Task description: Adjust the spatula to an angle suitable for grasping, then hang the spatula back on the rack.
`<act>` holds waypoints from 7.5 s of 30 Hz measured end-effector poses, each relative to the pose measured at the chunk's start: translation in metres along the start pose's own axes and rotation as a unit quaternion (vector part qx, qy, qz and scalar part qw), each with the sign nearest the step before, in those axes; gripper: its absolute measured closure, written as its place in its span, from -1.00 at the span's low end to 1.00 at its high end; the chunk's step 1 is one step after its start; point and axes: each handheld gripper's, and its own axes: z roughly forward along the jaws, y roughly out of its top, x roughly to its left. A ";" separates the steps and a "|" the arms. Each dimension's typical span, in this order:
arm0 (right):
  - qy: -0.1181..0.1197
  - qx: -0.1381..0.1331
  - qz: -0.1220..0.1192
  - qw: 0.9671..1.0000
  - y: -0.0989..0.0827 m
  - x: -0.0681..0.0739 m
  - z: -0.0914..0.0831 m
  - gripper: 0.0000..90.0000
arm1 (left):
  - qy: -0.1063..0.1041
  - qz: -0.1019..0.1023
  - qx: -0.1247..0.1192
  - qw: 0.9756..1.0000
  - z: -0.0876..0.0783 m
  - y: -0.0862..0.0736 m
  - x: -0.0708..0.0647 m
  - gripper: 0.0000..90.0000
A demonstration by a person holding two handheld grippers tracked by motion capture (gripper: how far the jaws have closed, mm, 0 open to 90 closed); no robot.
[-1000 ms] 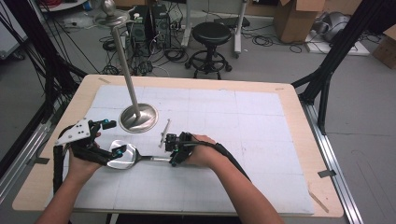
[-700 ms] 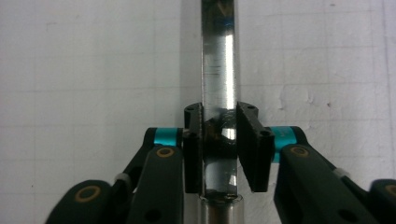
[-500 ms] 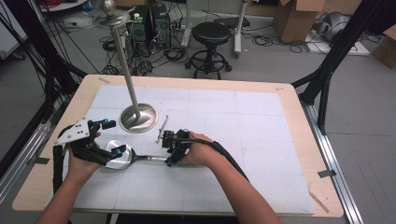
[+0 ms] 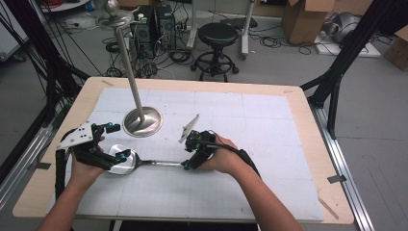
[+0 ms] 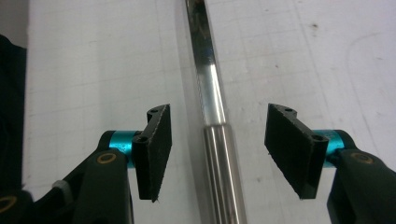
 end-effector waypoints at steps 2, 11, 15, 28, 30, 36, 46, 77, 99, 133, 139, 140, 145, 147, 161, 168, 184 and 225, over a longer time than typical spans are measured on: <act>-0.008 -0.014 0.008 1.000 -0.009 -0.001 -0.010 -0.14 | -0.002 -0.001 -0.001 1.000 0.001 0.000 -0.001 -0.96; -0.045 -0.078 0.048 0.995 -0.053 0.004 -0.047 -0.18 | -0.002 -0.002 0.001 1.000 0.002 0.000 0.000 -0.96; -0.058 -0.101 0.062 0.991 -0.074 0.008 -0.059 -0.20 | -0.001 -0.002 0.000 1.000 0.003 0.000 0.000 -0.96; -0.099 -0.239 0.145 0.955 -0.154 0.015 -0.087 -0.33 | -0.002 0.000 0.001 1.000 0.004 0.001 -0.001 -0.96; -0.112 -0.254 0.158 0.948 -0.164 0.017 -0.090 -0.35 | -0.002 -0.001 0.000 1.000 0.004 0.001 -0.001 -0.96; -0.150 -0.295 0.185 0.925 -0.188 0.020 -0.102 -0.46 | -0.007 -0.004 -0.006 1.000 0.006 0.000 0.001 -0.96; -0.184 -0.334 0.193 0.904 -0.209 0.031 -0.105 -0.62 | -0.017 -0.020 -0.016 1.000 0.006 0.000 0.002 -0.96; -0.224 -0.372 0.212 0.876 -0.222 0.032 -0.118 -0.71 | -0.030 -0.011 -0.008 0.999 0.008 0.001 -0.001 -0.96; -0.216 -0.332 0.213 0.893 -0.224 0.028 -0.106 -0.70 | -0.102 0.039 0.070 0.992 0.076 0.035 -0.028 -0.96; -0.210 -0.339 0.214 0.891 -0.225 0.023 -0.106 -0.70 | -0.173 0.116 0.291 0.934 0.193 0.032 -0.068 -0.61; -0.209 -0.336 0.214 0.893 -0.224 0.023 -0.104 -0.70 | -0.169 0.108 0.332 0.922 0.197 0.025 -0.068 -0.44; -0.207 -0.335 0.214 0.894 -0.224 0.023 -0.104 -0.70 | -0.171 0.112 0.341 0.917 0.198 0.025 -0.068 -0.42; -0.204 -0.330 0.214 0.896 -0.222 0.023 -0.103 -0.70 | -0.177 0.115 0.370 0.905 0.205 0.021 -0.072 -0.31; -0.204 -0.330 0.212 0.897 -0.222 0.022 -0.102 -0.70 | -0.183 0.122 0.387 0.896 0.209 0.021 -0.074 -0.28; -0.203 -0.320 0.210 0.901 -0.221 0.022 -0.099 -0.67 | -0.183 0.122 0.439 0.871 0.223 0.016 -0.083 -0.11; -0.200 -0.323 0.210 0.901 -0.221 0.022 -0.099 -0.67 | -0.167 0.116 0.455 0.867 0.224 0.019 -0.088 0.05; -0.198 -0.318 0.209 0.903 -0.220 0.024 -0.097 -0.67 | -0.165 0.132 0.482 0.850 0.228 0.024 -0.098 0.41; -0.195 -0.312 0.217 0.904 -0.221 0.023 -0.093 -0.67 | -0.115 0.054 0.245 0.961 0.130 0.115 -0.058 0.53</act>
